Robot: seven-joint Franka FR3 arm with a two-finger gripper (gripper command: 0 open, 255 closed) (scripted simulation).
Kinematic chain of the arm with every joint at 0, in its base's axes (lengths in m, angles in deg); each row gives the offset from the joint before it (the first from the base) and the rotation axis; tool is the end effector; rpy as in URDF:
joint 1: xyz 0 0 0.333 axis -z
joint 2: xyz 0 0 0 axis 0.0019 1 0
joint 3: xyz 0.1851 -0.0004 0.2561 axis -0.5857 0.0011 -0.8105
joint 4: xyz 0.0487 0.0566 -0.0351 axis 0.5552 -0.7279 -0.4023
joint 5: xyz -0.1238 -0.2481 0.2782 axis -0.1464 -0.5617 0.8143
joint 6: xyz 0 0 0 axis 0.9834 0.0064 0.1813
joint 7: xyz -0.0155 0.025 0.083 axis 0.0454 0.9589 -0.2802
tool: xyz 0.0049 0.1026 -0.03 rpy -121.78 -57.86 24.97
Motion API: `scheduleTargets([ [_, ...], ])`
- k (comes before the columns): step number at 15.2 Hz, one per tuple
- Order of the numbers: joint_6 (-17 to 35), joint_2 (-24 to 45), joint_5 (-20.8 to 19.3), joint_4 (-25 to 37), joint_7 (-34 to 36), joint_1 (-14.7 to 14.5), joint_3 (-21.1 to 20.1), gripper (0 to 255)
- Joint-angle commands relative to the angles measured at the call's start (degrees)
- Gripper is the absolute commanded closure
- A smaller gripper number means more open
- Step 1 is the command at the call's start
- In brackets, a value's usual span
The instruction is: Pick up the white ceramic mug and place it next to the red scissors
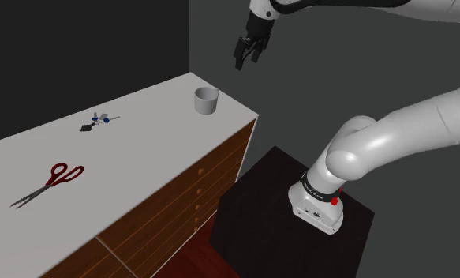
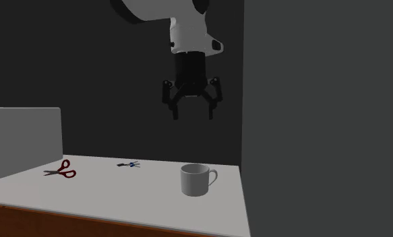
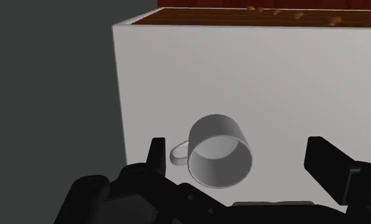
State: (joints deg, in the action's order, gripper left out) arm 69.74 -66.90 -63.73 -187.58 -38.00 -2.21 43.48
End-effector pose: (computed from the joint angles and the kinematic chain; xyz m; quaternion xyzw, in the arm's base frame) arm 0.4015 0.0119 0.5551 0.9977 0.0127 0.0654 0.0118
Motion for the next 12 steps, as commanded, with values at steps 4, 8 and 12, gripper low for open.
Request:
scheduleTargets([
  [4, 7.3, 9.3, 0.0, 1.0, 3.3, -0.5, -2.2, 0],
  [8, 12.2, 17.2, -0.6, 3.1, 6.0, -0.8, -3.7, 0],
  [12, 16.2, 25.5, -1.7, 6.4, 8.8, -1.2, -4.9, 0],
])
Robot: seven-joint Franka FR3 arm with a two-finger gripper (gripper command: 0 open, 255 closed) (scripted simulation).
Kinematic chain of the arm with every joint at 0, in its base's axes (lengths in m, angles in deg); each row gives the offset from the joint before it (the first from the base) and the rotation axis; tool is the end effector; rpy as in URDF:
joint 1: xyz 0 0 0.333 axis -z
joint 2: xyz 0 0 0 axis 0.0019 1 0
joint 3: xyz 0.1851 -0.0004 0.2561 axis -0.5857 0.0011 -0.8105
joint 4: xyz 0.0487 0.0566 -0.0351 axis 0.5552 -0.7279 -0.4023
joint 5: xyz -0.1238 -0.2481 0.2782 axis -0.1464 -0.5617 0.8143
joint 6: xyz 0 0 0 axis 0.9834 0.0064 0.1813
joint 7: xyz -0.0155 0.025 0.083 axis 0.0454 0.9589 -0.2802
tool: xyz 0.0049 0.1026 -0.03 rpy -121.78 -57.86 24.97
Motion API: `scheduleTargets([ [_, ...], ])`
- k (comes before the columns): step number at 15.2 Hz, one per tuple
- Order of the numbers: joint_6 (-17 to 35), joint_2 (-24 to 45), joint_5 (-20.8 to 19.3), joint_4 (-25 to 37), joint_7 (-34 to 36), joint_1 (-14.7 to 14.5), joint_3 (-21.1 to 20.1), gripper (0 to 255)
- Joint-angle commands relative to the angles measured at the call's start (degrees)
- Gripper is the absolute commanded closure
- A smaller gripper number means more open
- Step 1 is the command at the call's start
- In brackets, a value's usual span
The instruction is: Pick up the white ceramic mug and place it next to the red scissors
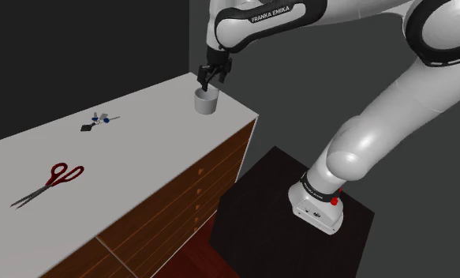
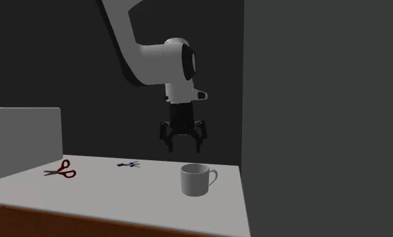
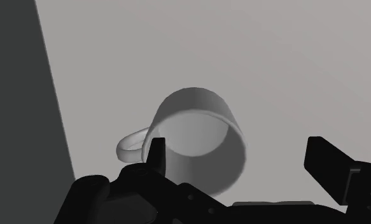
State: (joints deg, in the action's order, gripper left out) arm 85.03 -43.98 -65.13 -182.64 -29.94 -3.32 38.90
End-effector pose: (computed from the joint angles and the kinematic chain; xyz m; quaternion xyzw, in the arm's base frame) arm 0.5040 0.0668 0.4400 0.9987 0.0021 0.0449 0.0218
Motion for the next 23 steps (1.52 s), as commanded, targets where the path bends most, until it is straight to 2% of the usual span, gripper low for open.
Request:
scheduleTargets([
  [1, 1.8, 4.7, -0.7, 2.5, 1.5, -0.2, -0.6, 0],
  [6, 4.8, 14.1, -2.5, 7.7, 4.6, -1.0, -1.2, 0],
  [13, 10.0, 17.6, -3.4, 5.9, 5.2, -0.9, -1.0, 0],
  [21, 10.0, 17.6, -3.4, 5.9, 5.2, -0.9, -1.0, 0],
  [22, 10.0, 17.6, -3.4, 5.9, 5.2, -0.9, -1.0, 255],
  [23, 10.0, 17.6, -3.4, 5.9, 5.2, -0.9, -1.0, 255],
])
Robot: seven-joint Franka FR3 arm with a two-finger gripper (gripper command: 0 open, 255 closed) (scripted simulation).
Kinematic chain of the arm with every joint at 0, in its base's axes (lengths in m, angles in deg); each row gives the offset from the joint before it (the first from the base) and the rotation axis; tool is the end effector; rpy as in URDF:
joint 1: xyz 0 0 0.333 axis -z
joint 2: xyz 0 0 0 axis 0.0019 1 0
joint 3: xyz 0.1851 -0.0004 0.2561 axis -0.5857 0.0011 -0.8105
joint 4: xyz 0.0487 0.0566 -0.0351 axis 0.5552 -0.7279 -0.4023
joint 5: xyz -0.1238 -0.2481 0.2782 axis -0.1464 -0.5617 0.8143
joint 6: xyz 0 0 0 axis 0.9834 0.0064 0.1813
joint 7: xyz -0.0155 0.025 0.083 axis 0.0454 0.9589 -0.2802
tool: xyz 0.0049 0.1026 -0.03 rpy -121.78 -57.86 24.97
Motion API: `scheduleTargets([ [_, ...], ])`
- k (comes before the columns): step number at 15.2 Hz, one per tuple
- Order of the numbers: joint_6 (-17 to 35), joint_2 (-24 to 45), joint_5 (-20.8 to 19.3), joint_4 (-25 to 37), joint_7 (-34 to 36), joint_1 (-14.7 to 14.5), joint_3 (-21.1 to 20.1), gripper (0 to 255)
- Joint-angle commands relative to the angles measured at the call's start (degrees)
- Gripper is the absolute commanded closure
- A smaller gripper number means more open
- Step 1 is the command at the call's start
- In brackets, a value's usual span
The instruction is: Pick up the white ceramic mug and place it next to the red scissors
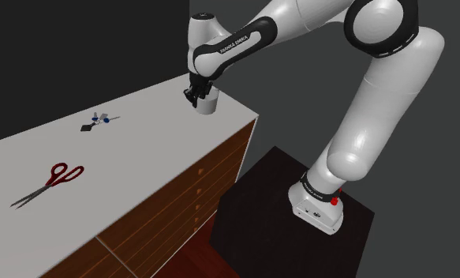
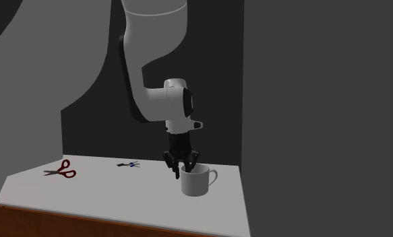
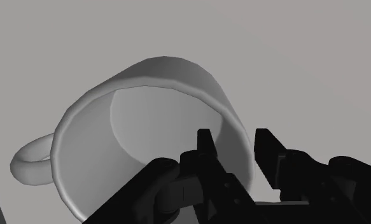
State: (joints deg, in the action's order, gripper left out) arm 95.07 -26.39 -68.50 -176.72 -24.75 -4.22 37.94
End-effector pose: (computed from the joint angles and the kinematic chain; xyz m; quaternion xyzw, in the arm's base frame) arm 0.5627 0.0922 0.3382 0.9990 -0.0036 0.0342 0.0268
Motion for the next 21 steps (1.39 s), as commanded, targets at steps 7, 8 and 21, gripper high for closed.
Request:
scheduleTargets([
  [7, 0.0, 0.0, 0.0, 0.0, 0.0, 0.0, 0.0, 255],
  [8, 0.0, 0.0, 0.0, 0.0, 0.0, 0.0, 0.0, 255],
  [21, -9.2, -5.0, 1.4, 4.3, -1.3, 0.1, -0.2, 255],
])
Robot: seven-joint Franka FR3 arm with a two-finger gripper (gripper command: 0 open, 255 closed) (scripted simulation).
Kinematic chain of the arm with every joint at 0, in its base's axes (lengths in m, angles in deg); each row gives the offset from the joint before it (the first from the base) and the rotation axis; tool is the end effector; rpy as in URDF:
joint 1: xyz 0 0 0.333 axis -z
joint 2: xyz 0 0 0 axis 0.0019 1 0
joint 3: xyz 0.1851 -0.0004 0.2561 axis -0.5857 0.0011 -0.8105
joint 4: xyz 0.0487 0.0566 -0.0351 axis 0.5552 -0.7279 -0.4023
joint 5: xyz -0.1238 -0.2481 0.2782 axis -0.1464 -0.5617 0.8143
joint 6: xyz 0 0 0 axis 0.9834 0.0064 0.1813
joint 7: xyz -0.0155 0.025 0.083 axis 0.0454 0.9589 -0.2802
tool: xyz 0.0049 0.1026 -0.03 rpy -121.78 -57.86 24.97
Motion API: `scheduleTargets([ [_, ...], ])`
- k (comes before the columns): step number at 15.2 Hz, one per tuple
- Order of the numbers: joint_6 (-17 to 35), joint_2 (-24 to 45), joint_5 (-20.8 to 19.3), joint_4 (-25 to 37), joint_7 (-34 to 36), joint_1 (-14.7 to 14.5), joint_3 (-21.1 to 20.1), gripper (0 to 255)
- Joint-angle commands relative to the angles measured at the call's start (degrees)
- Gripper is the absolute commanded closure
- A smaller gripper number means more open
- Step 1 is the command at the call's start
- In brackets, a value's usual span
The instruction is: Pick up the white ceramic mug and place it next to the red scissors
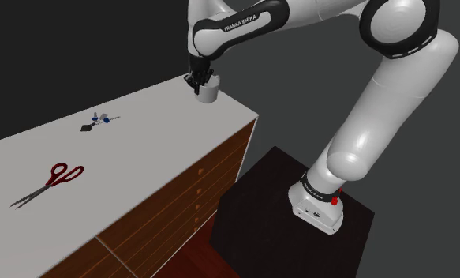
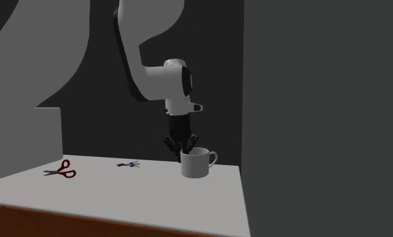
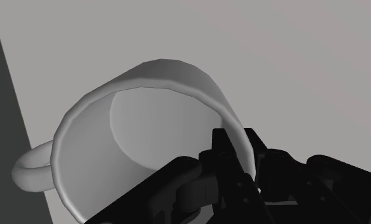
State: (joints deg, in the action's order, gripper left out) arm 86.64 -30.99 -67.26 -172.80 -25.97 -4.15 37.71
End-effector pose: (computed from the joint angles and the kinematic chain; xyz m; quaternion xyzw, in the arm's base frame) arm 0.5631 0.0924 0.4009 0.9990 -0.0036 0.0344 0.0269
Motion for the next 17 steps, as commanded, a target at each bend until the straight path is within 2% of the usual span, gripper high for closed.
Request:
scheduleTargets([
  [1, -1.5, -0.7, 0.2, 0.8, -0.2, 0.0, 0.0, 255],
  [16, -12.2, -4.0, 1.0, 8.3, -1.3, 0.0, -0.1, 255],
  [17, -12.3, -4.3, 1.0, 8.0, 0.1, -0.7, -0.7, 255],
])
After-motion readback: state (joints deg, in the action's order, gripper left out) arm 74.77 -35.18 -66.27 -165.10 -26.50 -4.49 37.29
